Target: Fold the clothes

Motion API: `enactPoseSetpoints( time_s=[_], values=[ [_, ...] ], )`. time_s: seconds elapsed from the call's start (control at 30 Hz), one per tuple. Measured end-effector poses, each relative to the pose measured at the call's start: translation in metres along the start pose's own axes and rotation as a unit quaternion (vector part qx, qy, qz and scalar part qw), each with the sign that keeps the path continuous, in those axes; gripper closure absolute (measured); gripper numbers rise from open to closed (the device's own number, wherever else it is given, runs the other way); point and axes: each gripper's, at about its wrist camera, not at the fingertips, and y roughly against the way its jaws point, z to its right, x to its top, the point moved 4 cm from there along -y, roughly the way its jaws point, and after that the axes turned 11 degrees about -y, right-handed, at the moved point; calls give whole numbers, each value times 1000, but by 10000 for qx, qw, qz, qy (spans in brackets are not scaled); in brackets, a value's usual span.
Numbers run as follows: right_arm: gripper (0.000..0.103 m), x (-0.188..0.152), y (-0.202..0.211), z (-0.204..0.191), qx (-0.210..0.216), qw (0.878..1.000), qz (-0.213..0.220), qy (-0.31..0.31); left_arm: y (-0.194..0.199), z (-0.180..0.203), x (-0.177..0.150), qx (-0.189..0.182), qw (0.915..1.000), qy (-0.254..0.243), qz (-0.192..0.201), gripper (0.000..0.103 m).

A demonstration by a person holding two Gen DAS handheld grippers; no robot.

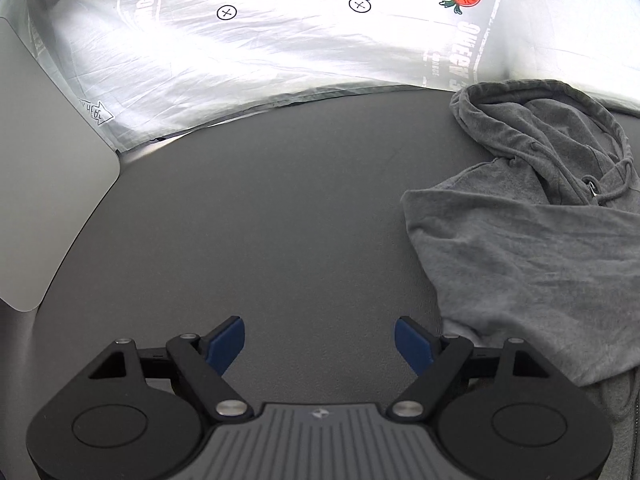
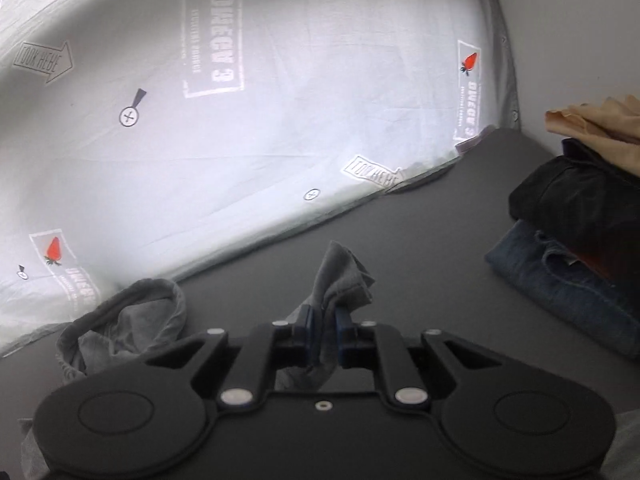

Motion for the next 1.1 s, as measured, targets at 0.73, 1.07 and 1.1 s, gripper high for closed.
enactPoseSetpoints(
  time_s=[0.73,1.07,1.1],
  values=[
    [80,-43,-24,61,-1352,9879,-762,-77,8,45,-19,-395,9951,-902,30,12],
    [12,-55,-20,85,-985,9866,-916,-922,35,65,32,-1475,9866,-523,467,11],
    [10,-55,-21,85,-981,9866,-890,-957,32,76,37,-1544,9850,-610,472,11]
  ],
)
